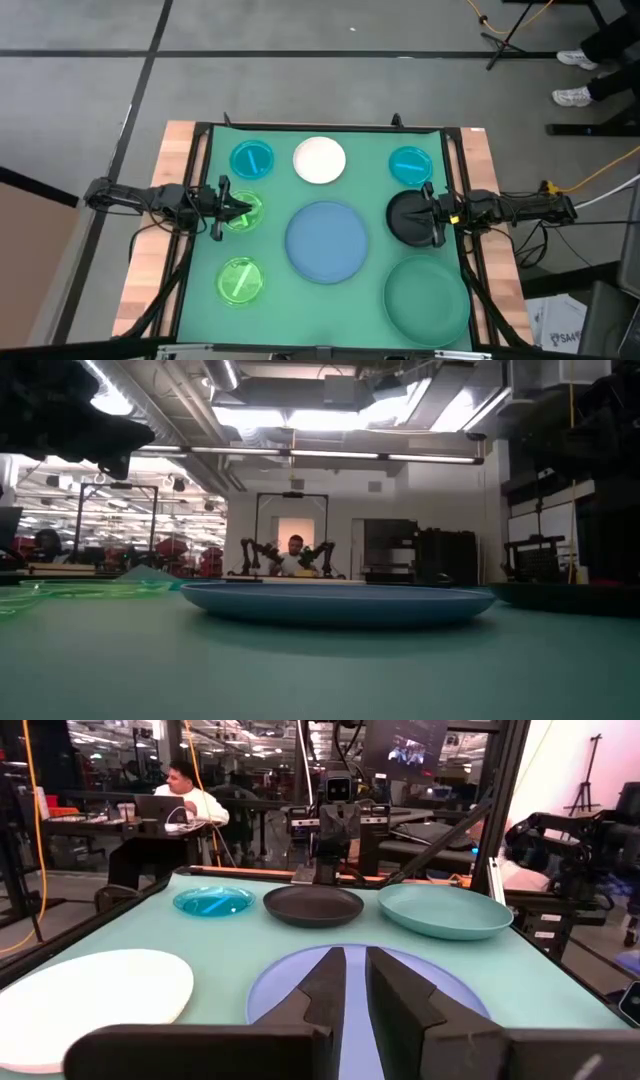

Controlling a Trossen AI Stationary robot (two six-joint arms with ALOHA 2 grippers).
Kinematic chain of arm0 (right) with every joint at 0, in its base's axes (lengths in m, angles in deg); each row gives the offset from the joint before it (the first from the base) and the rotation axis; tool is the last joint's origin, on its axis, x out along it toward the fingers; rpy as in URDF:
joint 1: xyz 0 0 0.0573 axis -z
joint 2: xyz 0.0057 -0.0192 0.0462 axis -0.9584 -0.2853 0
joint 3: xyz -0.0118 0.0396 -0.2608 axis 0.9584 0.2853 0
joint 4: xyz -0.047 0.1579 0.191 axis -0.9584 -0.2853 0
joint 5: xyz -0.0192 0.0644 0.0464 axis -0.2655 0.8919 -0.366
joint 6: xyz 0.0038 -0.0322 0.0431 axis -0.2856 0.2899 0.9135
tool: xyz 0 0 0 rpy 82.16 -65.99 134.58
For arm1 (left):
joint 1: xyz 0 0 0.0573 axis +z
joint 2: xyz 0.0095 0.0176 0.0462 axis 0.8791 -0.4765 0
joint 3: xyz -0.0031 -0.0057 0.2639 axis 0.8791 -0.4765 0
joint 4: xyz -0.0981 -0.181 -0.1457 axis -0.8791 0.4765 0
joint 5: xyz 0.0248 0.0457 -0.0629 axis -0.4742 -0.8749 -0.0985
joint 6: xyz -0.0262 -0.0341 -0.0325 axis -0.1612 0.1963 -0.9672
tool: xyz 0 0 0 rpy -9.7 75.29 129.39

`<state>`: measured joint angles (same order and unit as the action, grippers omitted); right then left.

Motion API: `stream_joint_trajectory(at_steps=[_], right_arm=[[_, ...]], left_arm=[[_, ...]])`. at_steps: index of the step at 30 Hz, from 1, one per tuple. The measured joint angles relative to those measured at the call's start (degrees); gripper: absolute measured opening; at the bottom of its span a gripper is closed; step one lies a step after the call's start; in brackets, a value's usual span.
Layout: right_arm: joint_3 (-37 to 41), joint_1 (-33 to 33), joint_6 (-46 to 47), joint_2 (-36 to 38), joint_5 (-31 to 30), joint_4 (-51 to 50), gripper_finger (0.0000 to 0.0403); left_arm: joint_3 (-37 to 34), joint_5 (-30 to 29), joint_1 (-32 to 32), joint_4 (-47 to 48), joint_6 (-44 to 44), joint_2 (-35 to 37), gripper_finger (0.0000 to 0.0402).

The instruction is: Stack plastic plates

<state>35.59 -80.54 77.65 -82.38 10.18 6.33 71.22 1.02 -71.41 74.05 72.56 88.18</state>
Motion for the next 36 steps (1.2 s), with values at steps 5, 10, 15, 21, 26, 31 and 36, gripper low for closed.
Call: stream_joint_trajectory(at_steps=[5,10,15,21,26,31,36], right_arm=[[0.0,0.0,0.0,0.0,0.0,0.0,0.0003],[0.0,0.0,0.0,0.0,0.0,0.0,0.0003],[0.0,0.0,0.0,0.0,0.0,0.0,0.0003],[0.0,0.0,0.0,0.0,0.0,0.0,0.0003],[0.0,0.0,0.0,0.0,0.0,0.0,0.0003],[0.0,0.0,0.0,0.0,0.0,0.0,0.0003],[0.0,0.0,0.0,0.0,-1.1,0.3,0.0003]], left_arm=[[0.0,0.0,0.0,0.0,0.0,0.0,0.0037],[0.0,0.0,0.0,0.0,0.0,0.0,0.0037],[0.0,0.0,0.0,0.0,0.0,0.0,0.0037],[0.0,-0.6,0.0,-0.7,1.8,0.0,0.0037],[0.1,-3.2,0.0,-2.4,3.5,0.0,0.0037],[0.1,-2.0,0.0,-8.2,0.3,0.0,0.0037],[0.1,-4.3,0.0,-13.7,1.5,0.0,0.0037]])
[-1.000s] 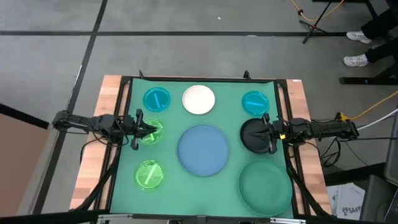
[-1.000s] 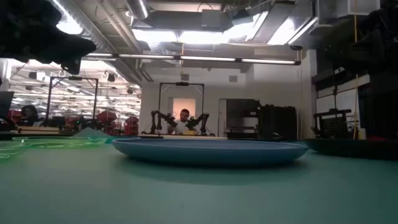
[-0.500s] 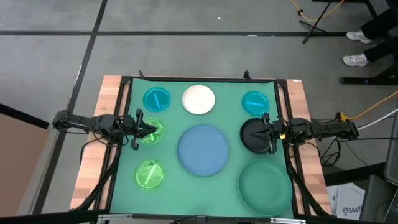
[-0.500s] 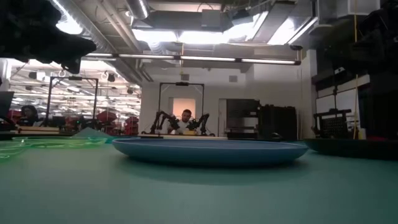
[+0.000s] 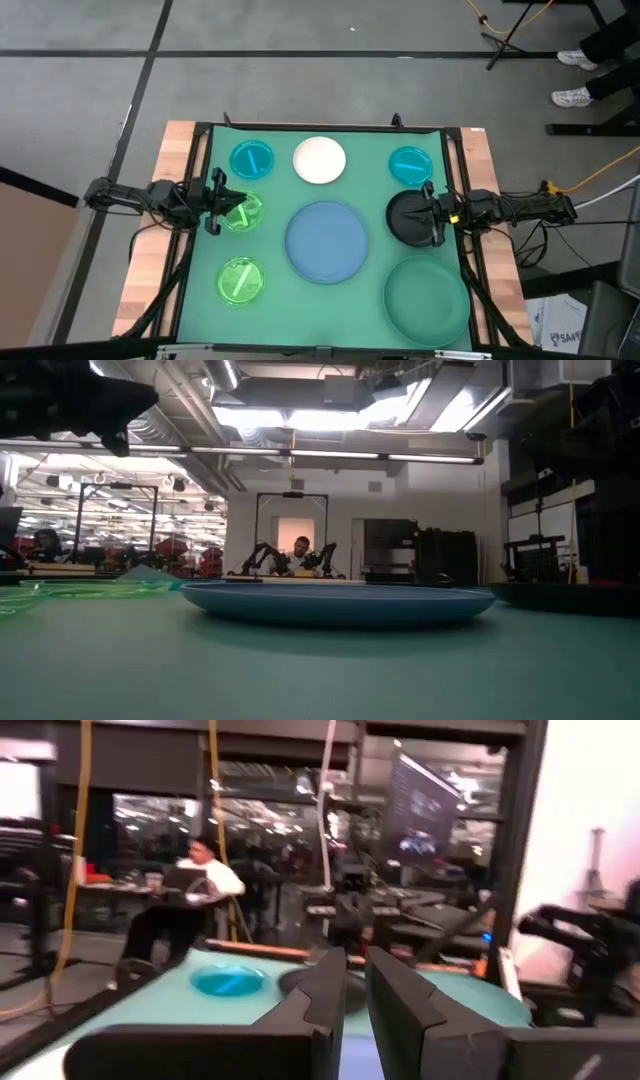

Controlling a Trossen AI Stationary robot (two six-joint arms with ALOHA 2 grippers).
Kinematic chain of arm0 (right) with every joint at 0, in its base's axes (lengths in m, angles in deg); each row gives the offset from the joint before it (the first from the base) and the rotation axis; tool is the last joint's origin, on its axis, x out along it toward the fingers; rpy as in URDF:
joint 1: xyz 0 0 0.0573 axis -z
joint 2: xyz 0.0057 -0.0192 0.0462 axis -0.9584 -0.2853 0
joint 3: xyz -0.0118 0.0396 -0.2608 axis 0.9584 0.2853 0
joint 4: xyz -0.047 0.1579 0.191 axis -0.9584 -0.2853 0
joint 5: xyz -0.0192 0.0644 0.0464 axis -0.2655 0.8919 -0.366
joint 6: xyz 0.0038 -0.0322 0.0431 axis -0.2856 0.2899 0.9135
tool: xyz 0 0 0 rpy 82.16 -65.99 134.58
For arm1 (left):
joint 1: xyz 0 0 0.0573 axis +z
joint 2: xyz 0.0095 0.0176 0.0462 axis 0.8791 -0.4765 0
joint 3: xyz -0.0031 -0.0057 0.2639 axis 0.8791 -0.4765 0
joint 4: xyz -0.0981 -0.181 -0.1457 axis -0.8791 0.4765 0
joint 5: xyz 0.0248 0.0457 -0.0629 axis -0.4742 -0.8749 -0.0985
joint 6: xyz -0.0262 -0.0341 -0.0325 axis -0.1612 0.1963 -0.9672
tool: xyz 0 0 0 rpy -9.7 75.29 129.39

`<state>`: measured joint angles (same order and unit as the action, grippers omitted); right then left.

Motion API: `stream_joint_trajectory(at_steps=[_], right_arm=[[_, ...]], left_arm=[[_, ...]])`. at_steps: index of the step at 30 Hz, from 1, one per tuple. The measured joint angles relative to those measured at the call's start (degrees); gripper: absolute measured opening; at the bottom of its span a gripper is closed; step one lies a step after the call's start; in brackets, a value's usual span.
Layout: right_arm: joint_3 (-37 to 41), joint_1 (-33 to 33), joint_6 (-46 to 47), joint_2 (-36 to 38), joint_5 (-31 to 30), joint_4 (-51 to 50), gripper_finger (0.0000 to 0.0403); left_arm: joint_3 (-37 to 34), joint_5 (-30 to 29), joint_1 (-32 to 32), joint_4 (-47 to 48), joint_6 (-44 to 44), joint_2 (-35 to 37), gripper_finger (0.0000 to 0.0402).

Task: Stack plastic plates
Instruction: Stack the green plate on top of the blue plate

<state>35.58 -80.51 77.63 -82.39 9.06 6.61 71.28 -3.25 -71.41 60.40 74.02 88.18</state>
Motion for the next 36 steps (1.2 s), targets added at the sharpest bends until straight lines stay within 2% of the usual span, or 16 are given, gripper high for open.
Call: stream_joint_trajectory(at_steps=[7,12,22,27,32,36], right_arm=[[0.0,0.0,-0.2,0.0,-6.3,2.0,0.0003],[0.0,0.0,-0.3,0.0,-10.3,2.0,0.0003],[0.0,0.0,-2.8,0.0,-11.6,2.3,0.0003],[0.0,0.0,-3.6,0.0,-11.6,2.3,0.0003],[0.0,0.0,-4.7,0.0,-13.7,2.5,0.0003],[0.0,0.0,-4.6,0.0,-13.9,2.4,0.0003]], left_arm=[[0.0,-0.3,0.0,-6.9,0.0,-3.4,0.0037],[0.0,-0.2,0.0,-14.8,1.8,-11.7,0.0037],[0.4,-0.2,0.0,-29.2,1.9,-30.7,0.0037],[5.7,0.1,0.0,-29.4,1.9,-39.0,0.0037],[12.3,3.8,0.0,-29.3,2.5,-48.8,0.0037],[17.2,4.2,0.0,-29.4,3.5,-56.4,0.0037]])
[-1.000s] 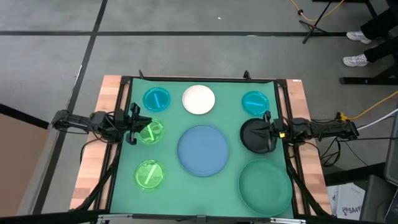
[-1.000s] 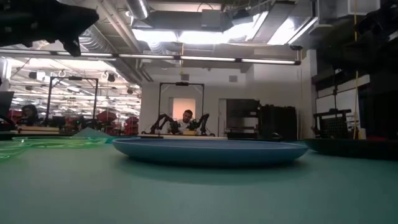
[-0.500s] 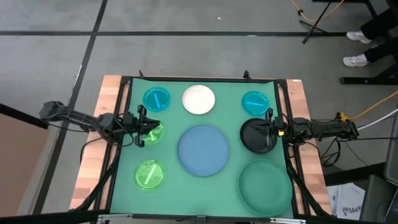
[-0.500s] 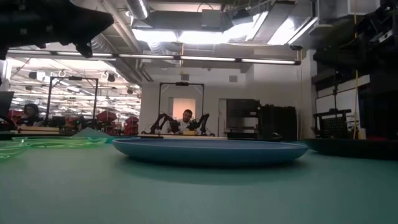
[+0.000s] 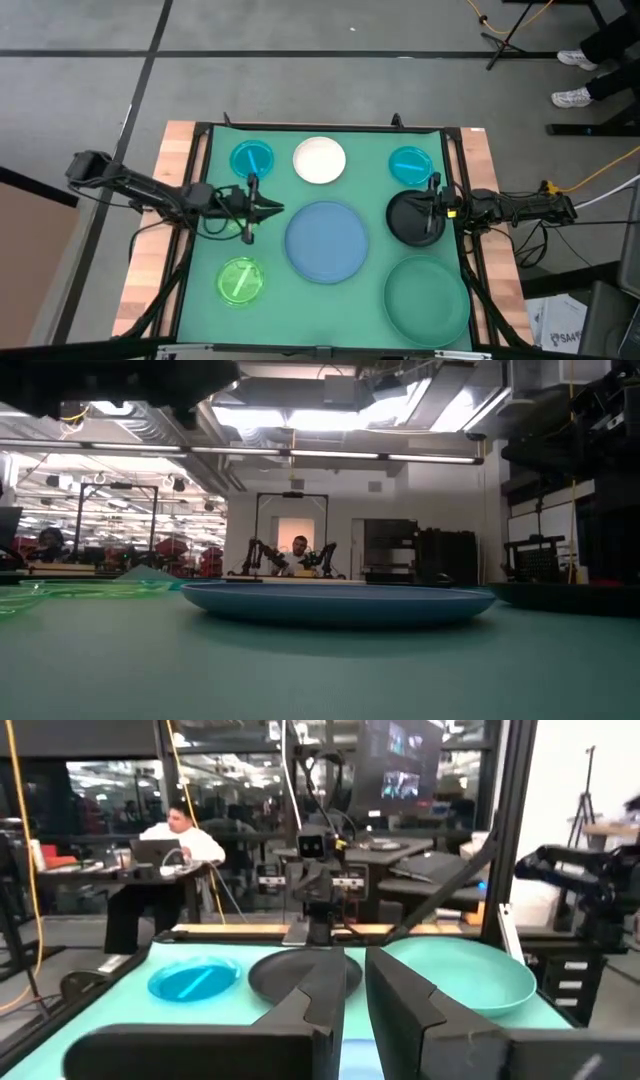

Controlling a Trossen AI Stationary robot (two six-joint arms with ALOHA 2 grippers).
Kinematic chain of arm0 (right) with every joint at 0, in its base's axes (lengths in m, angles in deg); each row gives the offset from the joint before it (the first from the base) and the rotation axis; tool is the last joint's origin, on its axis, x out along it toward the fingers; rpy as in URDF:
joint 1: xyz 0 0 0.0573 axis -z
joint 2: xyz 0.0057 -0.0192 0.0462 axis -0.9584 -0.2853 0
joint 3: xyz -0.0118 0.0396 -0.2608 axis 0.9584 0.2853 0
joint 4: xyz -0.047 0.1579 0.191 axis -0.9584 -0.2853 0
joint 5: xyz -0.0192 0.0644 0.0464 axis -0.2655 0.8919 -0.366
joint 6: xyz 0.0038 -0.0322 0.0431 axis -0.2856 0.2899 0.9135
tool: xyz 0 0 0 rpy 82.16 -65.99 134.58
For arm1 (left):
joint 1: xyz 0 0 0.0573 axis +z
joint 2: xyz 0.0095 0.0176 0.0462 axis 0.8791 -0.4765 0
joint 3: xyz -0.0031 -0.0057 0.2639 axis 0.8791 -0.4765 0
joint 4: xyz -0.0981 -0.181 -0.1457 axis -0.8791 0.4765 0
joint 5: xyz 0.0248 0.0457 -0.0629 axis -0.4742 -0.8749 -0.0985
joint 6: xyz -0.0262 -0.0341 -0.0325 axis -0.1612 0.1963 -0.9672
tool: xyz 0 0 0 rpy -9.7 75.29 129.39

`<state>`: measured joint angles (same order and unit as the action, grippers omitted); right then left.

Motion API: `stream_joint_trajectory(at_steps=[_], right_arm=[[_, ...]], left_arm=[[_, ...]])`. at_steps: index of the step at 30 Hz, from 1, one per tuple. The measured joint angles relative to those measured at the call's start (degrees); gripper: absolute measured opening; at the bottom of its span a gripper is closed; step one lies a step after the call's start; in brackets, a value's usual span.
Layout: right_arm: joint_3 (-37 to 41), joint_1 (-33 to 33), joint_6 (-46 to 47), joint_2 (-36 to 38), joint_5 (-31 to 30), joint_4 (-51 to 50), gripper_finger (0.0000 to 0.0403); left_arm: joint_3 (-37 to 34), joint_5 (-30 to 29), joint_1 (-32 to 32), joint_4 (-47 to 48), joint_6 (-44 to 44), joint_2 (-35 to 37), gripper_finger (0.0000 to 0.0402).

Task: Stack plastic plates
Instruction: Stack the green plate on top of the blue plate

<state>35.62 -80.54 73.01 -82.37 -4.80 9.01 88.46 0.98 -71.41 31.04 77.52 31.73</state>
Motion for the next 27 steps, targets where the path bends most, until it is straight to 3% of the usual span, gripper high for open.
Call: stream_joint_trajectory(at_steps=[7,11,19,23,27], right_arm=[[0.0,0.0,1.6,0.0,0.2,-0.1,0.0003],[0.0,0.0,1.6,0.0,4.5,-0.7,0.0003],[0.0,0.0,1.9,0.0,8.0,-1.3,0.0003],[0.0,0.0,1.7,0.0,8.0,-1.3,0.0003],[0.0,0.0,1.7,0.0,8.4,-1.4,0.0003]], left_arm=[[5.9,0.0,0.0,0.2,2.8,-11.3,0.0037],[9.5,-0.5,0.6,-0.9,3.1,-15.5,0.0037],[20.2,-1.2,0.5,-0.4,-2.8,-28.4,0.0037],[28.9,-1.2,0.5,6.6,-6.6,-35.9,0.0049],[39.0,-0.5,0.4,19.1,-12.5,-42.8,0.0090]])
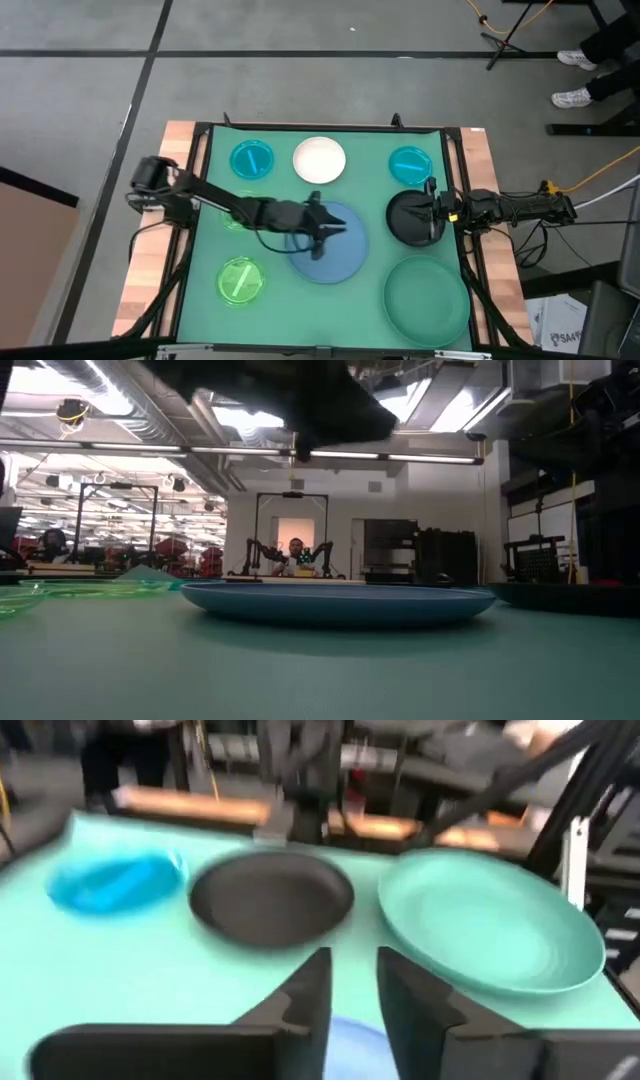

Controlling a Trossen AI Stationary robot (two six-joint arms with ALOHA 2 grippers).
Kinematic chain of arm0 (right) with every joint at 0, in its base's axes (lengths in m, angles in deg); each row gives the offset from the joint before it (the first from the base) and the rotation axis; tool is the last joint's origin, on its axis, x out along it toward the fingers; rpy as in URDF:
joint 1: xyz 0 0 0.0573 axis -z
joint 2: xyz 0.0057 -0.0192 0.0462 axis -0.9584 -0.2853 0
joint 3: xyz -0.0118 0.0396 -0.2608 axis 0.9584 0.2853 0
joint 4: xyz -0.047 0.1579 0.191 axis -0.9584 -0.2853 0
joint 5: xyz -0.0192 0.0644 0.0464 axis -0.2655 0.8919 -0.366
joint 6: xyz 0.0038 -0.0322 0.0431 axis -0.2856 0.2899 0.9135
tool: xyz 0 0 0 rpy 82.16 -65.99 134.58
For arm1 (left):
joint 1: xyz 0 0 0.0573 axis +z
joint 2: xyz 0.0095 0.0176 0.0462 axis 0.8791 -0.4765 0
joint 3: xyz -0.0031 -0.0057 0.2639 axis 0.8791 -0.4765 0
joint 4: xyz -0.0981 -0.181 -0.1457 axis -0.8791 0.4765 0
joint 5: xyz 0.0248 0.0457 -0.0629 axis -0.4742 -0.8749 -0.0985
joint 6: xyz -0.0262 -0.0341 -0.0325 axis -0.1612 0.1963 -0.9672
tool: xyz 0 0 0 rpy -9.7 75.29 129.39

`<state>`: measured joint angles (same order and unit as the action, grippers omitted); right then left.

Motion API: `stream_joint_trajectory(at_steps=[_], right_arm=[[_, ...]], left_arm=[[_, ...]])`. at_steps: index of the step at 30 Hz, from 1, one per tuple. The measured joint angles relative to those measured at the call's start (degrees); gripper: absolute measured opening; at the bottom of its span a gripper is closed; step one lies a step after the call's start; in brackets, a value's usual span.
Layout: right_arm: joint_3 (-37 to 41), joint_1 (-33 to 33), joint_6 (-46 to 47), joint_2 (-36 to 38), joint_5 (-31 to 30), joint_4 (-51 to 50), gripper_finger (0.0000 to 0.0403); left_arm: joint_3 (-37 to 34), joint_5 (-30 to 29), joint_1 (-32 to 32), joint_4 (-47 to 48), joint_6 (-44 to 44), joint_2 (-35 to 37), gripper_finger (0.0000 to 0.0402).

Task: Stack plastic plates
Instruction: Stack the green plate on top of the blue plate

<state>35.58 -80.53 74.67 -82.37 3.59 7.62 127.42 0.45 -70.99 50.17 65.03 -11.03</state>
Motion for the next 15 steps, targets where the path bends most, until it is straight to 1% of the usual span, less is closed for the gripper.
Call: stream_joint_trajectory(at_steps=[3,7,9,12,15], right_arm=[[0.0,0.0,0.0,0.0,0.7,-0.2,0.0003],[0.0,0.0,1.0,0.0,2.2,-0.4,0.0003],[0.0,0.0,1.4,0.0,2.8,-0.5,0.0003],[0.0,0.0,1.4,0.0,3.6,-0.7,0.0003],[0.0,0.0,1.5,0.0,3.6,-0.7,0.0003]], left_arm=[[7.1,0.6,-0.4,4.1,-3.4,-5.5,0.0126],[15.5,0.6,-1.6,5.3,-4.9,-13.5,0.0163],[19.9,0.6,-2.4,5.6,-5.4,-17.3,0.0171],[26.3,0.6,-3.4,5.6,-5.8,-22.6,0.0171],[33.0,0.4,-4.2,8.9,-6.2,-27.3,0.0166]])
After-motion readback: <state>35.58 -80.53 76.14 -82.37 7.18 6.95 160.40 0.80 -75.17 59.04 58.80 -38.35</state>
